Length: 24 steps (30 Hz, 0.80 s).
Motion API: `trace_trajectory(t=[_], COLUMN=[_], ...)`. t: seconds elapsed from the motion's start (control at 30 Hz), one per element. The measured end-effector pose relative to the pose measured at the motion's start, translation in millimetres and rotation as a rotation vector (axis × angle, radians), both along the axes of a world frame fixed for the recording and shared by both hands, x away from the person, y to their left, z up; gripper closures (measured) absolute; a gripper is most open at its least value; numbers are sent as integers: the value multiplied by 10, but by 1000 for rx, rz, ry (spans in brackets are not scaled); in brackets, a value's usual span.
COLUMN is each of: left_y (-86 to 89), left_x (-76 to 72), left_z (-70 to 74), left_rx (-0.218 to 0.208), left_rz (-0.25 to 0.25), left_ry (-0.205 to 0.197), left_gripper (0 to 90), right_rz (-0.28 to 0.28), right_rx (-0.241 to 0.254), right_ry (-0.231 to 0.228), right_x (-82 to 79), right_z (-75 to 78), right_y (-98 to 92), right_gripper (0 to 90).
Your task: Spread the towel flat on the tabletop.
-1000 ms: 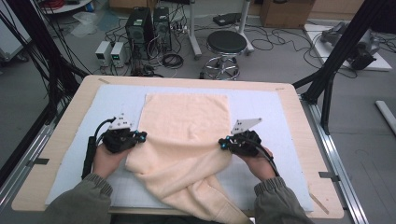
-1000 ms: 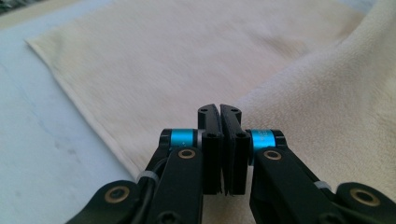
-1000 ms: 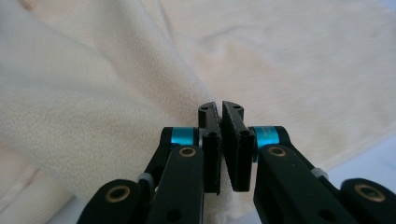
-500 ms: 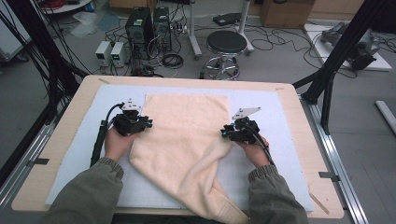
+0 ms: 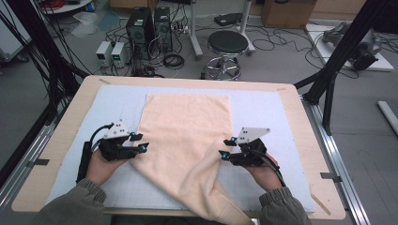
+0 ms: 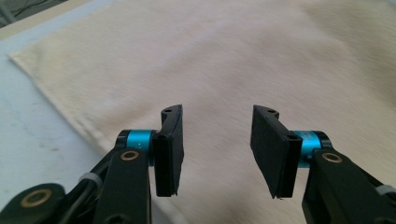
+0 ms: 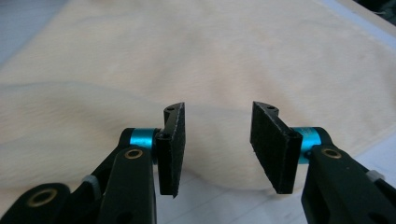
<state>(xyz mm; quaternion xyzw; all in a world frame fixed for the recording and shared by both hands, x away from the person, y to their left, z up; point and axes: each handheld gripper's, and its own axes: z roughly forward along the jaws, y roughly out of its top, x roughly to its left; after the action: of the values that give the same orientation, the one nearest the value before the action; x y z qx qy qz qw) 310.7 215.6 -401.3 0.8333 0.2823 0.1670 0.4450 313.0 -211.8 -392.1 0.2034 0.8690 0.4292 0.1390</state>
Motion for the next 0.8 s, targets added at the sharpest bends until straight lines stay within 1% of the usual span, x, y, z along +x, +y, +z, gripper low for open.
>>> trace_trajectory(t=[0.07,0.1,0.2,0.27,0.33,0.4,0.47,0.53,0.6,0.67,0.7,0.73,0.77,0.8], left_y=[-1,3,14,15,5,-19,-27,-37,-57,-87,-94,-96,-85,-70], left_x=[-127,-180,-300,-343,-359,-350,-339,-321,-310,-303,-300,-299,-295,-287], left_z=[-62,-98,-199,-253,-311,-373,-385,-375,-367,-336,-312,-286,-246,-202], left_rx=[4,6,25,51,81,103,87,86,92,109,117,106,100,81], left_rz=[-32,-53,-127,-168,-201,-216,-222,-215,-221,-212,-205,-194,-185,-169], left_ry=[-9,-6,21,33,53,77,80,91,89,89,80,69,55,42], left_gripper=[514,499,471,463,463,486,532,624,729,796,812,821,826,829], right_rz=[29,47,100,145,188,211,219,213,209,211,218,220,224,226], right_rx=[10,17,30,8,-29,-61,-72,-75,-82,-85,-84,-86,-84,-77], right_ry=[14,17,47,66,79,98,116,137,145,151,155,159,153,153], right_x=[-121,-174,-317,-387,-420,-420,-392,-371,-344,-326,-317,-315,-309,-309], right_z=[-32,-59,-154,-228,-298,-350,-387,-414,-432,-430,-424,-411,-398,-378], right_y=[6,8,31,87,164,234,275,299,309,320,326,330,332,332], right_gripper=[528,517,497,487,485,486,509,565,660,749,783,798,802,804])
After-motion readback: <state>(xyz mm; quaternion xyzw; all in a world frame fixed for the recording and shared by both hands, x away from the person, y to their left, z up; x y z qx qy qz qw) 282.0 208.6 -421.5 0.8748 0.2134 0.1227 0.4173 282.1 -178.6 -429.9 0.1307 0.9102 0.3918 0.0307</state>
